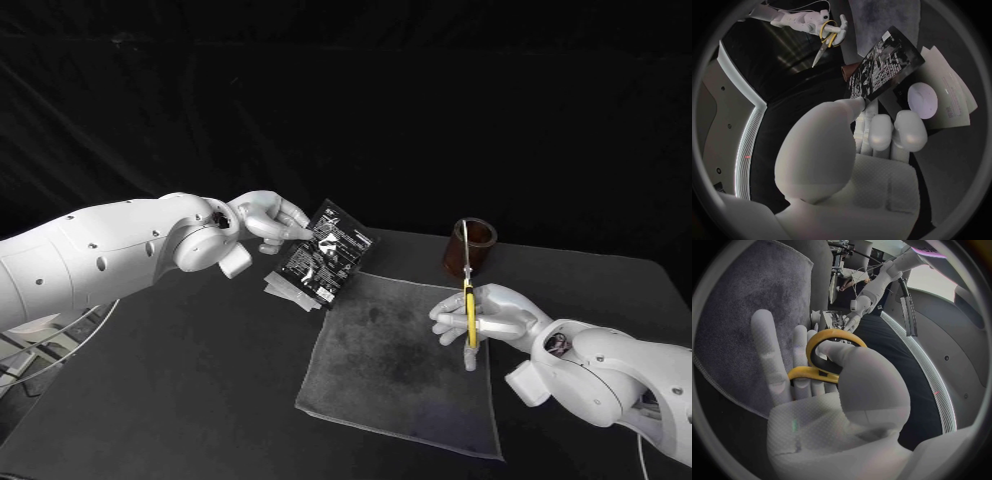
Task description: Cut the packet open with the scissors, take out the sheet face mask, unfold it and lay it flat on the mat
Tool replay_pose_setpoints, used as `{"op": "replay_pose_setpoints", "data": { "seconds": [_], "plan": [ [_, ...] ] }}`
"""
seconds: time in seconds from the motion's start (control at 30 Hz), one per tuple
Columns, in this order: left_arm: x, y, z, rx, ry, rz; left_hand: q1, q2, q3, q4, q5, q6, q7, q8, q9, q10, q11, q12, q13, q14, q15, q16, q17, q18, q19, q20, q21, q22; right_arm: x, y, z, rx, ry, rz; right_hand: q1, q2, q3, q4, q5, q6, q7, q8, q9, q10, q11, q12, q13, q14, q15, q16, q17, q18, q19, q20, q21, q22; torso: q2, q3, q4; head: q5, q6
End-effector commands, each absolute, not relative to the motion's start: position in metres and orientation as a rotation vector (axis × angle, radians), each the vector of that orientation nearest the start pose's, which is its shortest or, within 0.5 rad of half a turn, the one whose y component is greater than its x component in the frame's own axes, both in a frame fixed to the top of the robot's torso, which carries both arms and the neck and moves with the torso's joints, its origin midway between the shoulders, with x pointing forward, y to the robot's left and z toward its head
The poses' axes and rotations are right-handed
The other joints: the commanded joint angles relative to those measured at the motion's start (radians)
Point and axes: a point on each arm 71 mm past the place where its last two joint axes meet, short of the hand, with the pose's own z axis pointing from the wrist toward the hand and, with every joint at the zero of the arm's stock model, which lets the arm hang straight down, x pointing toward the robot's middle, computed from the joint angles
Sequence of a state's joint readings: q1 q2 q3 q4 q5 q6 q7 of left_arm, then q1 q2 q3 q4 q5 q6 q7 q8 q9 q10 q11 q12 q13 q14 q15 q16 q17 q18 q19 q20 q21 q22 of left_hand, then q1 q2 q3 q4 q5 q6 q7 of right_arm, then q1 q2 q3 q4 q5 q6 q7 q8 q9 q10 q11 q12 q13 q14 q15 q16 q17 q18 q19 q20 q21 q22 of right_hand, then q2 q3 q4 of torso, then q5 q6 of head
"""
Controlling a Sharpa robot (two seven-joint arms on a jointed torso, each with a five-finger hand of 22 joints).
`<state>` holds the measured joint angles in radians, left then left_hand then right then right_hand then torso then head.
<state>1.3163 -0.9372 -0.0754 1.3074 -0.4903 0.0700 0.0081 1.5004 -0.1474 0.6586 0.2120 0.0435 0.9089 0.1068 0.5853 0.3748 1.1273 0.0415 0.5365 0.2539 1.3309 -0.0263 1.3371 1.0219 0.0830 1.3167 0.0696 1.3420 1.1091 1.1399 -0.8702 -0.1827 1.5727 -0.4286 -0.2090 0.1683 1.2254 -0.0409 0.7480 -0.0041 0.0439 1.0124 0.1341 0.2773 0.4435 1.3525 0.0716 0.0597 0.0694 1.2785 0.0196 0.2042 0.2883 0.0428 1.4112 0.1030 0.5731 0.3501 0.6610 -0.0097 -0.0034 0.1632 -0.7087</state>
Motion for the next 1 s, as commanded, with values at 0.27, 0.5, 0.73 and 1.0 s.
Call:
{"op": "replay_pose_setpoints", "data": {
  "seconds": [0.27, 0.5, 0.73, 1.0],
  "plan": [
    [0.516, 0.280, -0.165, -0.773, 1.971, -1.311, -0.006, 0.008, 0.019, -0.019, 0.004, 0.002, 0.003, 0.005, 0.022, 0.004, -0.001, 0.006, 0.003, 0.001, 0.002, 0.008, 0.002, 0.009, 0.008, 0.002, 0.010, 0.007, 0.443, -0.191, -0.255, 0.886, 1.811, 1.351, 0.004, 0.019, 0.014, 0.007, 0.004, -0.007, 0.006, 0.006, 0.004, 0.020, -0.001, 0.004, 0.001, 0.000, -0.005, 0.005, 0.004, 0.136, 0.002, -0.006, -0.007, -0.002, 0.000, 0.0000, -0.0010, -0.035, 0.010],
    [0.516, 0.265, -0.171, -0.804, 1.972, -1.347, -0.009, 0.008, 0.021, -0.020, 0.004, 0.000, 0.003, 0.006, 0.024, 0.004, -0.001, 0.008, 0.005, 0.002, 0.002, 0.010, 0.005, 0.008, 0.010, 0.002, 0.012, 0.012, 0.447, -0.184, -0.251, 0.954, 1.710, 1.411, -0.001, 0.020, 0.007, 0.003, 0.004, -0.024, 0.013, 0.003, 0.011, -0.005, 0.005, 0.001, -0.003, -0.002, -0.002, 0.007, 0.017, 0.135, 0.005, -0.004, -0.014, -0.006, 0.001, 0.0000, -0.0014, -0.077, 0.014],
    [0.516, 0.257, -0.176, -0.825, 1.975, -1.366, -0.013, 0.009, 0.023, -0.023, 0.004, -0.001, 0.004, 0.007, 0.027, 0.003, -0.001, 0.010, 0.007, 0.002, 0.003, 0.011, 0.005, 0.008, 0.011, 0.002, 0.014, 0.014, 0.447, -0.175, -0.248, 0.979, 1.669, 1.482, -0.001, -0.001, -0.020, -0.021, 0.004, -0.037, 0.019, 0.003, 0.024, -0.029, 0.011, 0.001, -0.005, -0.013, 0.003, 0.004, 0.029, 0.133, 0.005, -0.002, -0.022, -0.011, 0.002, -0.0003, -0.0005, -0.113, 0.013],
    [0.514, 0.251, -0.178, -0.822, 1.993, -1.369, -0.016, 0.009, 0.027, -0.026, 0.004, -0.003, 0.004, 0.009, 0.031, 0.001, -0.001, 0.012, 0.010, 0.001, 0.003, 0.012, 0.004, 0.008, 0.010, 0.002, 0.014, 0.014, 0.446, -0.168, -0.245, 0.983, 1.654, 1.520, -0.021, -0.055, -0.099, -0.044, 0.004, -0.059, 0.028, -0.007, 0.033, -0.074, 0.022, 0.000, -0.007, -0.031, 0.011, -0.002, 0.047, 0.131, 0.004, 0.003, -0.034, -0.017, 0.002, -0.0006, 0.0010, -0.124, 0.010]
  ]
}}
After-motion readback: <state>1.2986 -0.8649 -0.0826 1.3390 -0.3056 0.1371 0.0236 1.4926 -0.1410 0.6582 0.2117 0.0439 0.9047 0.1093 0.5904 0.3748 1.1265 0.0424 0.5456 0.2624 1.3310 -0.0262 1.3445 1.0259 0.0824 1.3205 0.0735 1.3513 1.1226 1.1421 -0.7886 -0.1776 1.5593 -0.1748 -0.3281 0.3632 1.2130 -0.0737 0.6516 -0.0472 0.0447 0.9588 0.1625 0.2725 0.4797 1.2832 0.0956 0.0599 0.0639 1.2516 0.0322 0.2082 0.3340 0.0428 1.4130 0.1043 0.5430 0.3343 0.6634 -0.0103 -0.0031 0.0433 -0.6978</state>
